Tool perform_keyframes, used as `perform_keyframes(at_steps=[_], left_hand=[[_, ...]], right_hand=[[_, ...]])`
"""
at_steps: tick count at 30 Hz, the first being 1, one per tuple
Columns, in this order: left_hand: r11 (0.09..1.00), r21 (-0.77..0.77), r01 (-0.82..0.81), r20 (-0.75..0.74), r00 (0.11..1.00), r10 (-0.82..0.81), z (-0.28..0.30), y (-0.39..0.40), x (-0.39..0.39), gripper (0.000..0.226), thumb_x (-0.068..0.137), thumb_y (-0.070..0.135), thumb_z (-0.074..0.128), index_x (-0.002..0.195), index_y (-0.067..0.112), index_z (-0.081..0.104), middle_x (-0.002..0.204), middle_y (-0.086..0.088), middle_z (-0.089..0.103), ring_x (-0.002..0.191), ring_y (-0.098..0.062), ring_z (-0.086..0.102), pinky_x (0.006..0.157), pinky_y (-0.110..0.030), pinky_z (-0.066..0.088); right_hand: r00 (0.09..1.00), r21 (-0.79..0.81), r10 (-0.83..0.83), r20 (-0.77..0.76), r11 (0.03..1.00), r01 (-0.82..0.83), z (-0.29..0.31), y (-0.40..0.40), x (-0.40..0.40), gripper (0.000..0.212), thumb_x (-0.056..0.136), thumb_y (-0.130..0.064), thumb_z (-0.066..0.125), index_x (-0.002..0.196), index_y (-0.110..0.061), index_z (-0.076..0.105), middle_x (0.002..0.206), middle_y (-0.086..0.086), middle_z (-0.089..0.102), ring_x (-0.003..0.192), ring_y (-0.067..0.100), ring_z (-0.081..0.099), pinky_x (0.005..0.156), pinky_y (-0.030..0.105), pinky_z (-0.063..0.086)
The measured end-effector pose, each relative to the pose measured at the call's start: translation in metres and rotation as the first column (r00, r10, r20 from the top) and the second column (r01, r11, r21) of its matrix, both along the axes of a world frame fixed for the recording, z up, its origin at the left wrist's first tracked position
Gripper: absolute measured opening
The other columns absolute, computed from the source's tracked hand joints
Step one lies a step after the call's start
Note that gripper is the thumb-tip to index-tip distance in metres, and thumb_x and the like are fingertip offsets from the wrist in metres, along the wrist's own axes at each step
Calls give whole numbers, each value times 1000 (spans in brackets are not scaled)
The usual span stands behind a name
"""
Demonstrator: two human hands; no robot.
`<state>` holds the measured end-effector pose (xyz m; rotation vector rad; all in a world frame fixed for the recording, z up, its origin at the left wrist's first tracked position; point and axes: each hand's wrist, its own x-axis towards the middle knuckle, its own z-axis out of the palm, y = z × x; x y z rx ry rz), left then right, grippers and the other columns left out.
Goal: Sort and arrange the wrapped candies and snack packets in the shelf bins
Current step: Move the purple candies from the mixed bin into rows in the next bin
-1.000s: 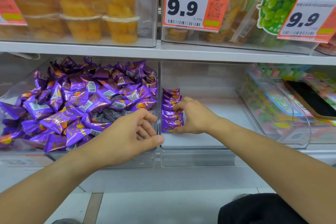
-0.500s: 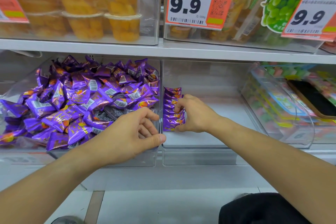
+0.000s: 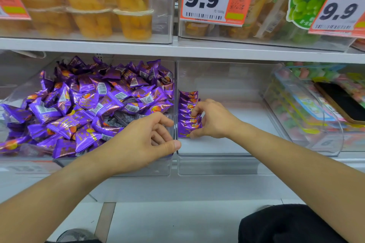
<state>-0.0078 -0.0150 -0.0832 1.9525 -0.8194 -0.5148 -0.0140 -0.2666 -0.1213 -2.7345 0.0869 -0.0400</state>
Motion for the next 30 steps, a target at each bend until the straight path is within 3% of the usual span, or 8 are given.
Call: perform_keyframes(at_steps=[6,10,15,19,22,24,26,30], left_hand=[[1000,27,-6,17,1000,5,3,0,-2,46,70,49,73,107,30,53,87,12,69,70,-9,67,68,-25,53],[999,42,-5,43,999,3,7,2,-4,46,68,50,72,107,33,54,91,13,69,75,-10,69,73,-27,57],[998,-1,-67,116,991,67,16,4,-1,37,78,32,78,111,25,62,88,4,71,76,-15,69,75,-28,58],[987,34,-156,326,935,137,20,10,7,22,83,31,74,103,27,67,85,9,70,71,-4,62,66,-13,48],[958,82,-274,586,791,176,22,18,23,26,84,33,72,108,27,66,95,13,63,85,-4,57,72,-12,40],[936,153,-317,694,709,127,21,24,35,40,84,32,74,121,23,62,109,5,57,105,-17,52,86,-26,39],[904,257,-342,700,711,70,20,27,43,54,84,30,74,134,22,55,123,-2,55,116,-25,47,97,-37,41],[900,204,-384,700,701,140,17,24,52,46,86,13,72,129,20,59,115,-1,65,111,-23,55,94,-36,44]], right_hand=[[1000,-6,-25,0,1000,25,-2,4,1,52,57,-40,93,95,-26,60,106,0,53,89,17,54,68,26,38],[999,16,-42,-7,999,42,-3,4,2,52,54,-40,94,89,-28,59,106,1,55,76,13,54,67,28,44],[998,39,-53,-27,998,54,-2,1,3,53,50,-41,96,85,-32,57,105,0,60,75,13,58,63,27,45],[997,50,-71,-27,996,72,0,0,3,53,51,-44,96,88,-31,60,108,0,61,76,12,60,66,26,44],[997,32,-77,-8,996,78,6,-1,1,53,54,-44,95,94,-30,64,109,-1,57,74,7,55,71,26,44],[997,11,-75,36,997,75,15,0,-1,50,58,-46,93,97,-29,66,107,-2,57,72,4,52,74,27,45],[990,1,-84,112,996,84,26,4,-4,41,65,-46,88,96,-29,66,102,-3,60,72,5,53,74,27,46],[922,209,-99,373,978,21,50,27,-15,10,80,-21,78,84,-21,69,81,-6,66,67,10,61,69,22,50]])
